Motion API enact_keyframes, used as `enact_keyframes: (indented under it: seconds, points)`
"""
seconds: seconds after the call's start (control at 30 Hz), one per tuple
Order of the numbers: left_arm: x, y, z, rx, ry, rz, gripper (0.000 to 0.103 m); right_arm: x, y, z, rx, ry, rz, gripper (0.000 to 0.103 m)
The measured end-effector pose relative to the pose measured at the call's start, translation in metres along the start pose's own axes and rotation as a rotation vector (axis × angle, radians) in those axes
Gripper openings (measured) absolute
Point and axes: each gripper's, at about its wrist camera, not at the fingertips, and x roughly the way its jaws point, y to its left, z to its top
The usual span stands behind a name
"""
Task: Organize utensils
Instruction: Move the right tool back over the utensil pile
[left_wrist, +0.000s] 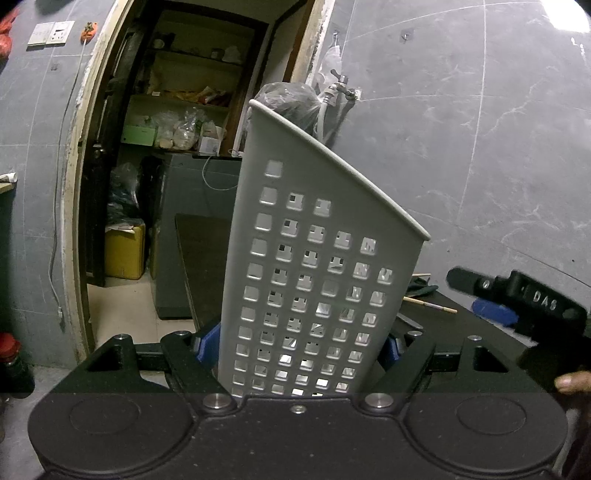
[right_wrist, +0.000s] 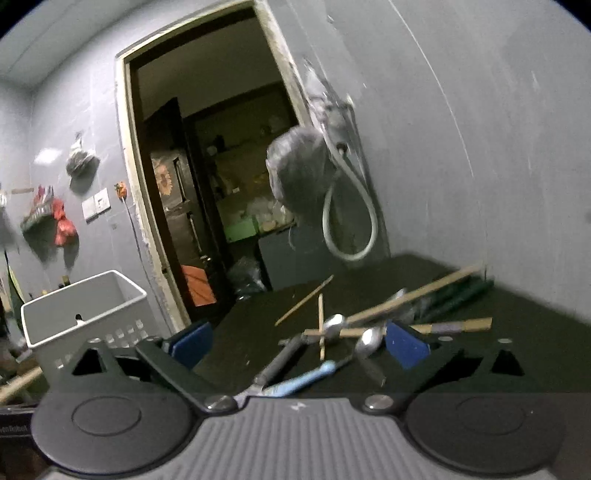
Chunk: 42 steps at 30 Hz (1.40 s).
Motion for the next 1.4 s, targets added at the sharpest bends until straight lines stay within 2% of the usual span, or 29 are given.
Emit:
enact_keyframes:
  seconds: [0.07, 0.13, 0.27, 0.57, 0.77, 0.97, 1.13, 1.27, 1.4]
  points:
    - [0.000, 0.000, 0.000, -0.001, 0.001, 0.002, 0.080, 0.004, -0.010, -0.004, 0.049, 0.027, 0.022, 0.103]
    - [0.000, 0.000, -0.001, 0.001, 0.001, 0.001, 0.080, 0.003, -0.016, -0.003, 0.075, 0.018, 0.041, 0.103]
    - [-0.001, 0.001, 0.000, 0.000, 0.003, 0.005, 0.080, 0.007, -0.023, -0.003, 0.106, 0.029, 0.040, 0.103]
    - [-0.005, 0.005, 0.000, -0.003, 0.005, -0.009, 0.080, 0.016, -0.003, -0.003, 0.036, 0.075, -0.004, 0.103]
    - [-0.002, 0.014, 0.002, -0.004, 0.002, -0.037, 0.080, 0.027, -0.003, -0.004, 0.057, 0.147, -0.030, 0.103]
    - [-0.002, 0.024, 0.000, -0.002, -0.006, -0.062, 0.080, 0.035, -0.009, -0.003, 0.093, 0.194, -0.016, 0.103]
    - [-0.003, 0.025, -0.006, -0.007, -0.020, -0.057, 0.080, 0.037, -0.027, 0.000, 0.216, 0.193, -0.030, 0.103]
    - [-0.004, 0.021, -0.009, 0.002, -0.028, -0.045, 0.080, 0.046, -0.046, 0.001, 0.332, 0.243, -0.051, 0.103]
    - [-0.005, 0.023, -0.010, 0.001, -0.027, -0.047, 0.080, 0.064, -0.050, 0.012, 0.283, 0.295, -0.105, 0.103]
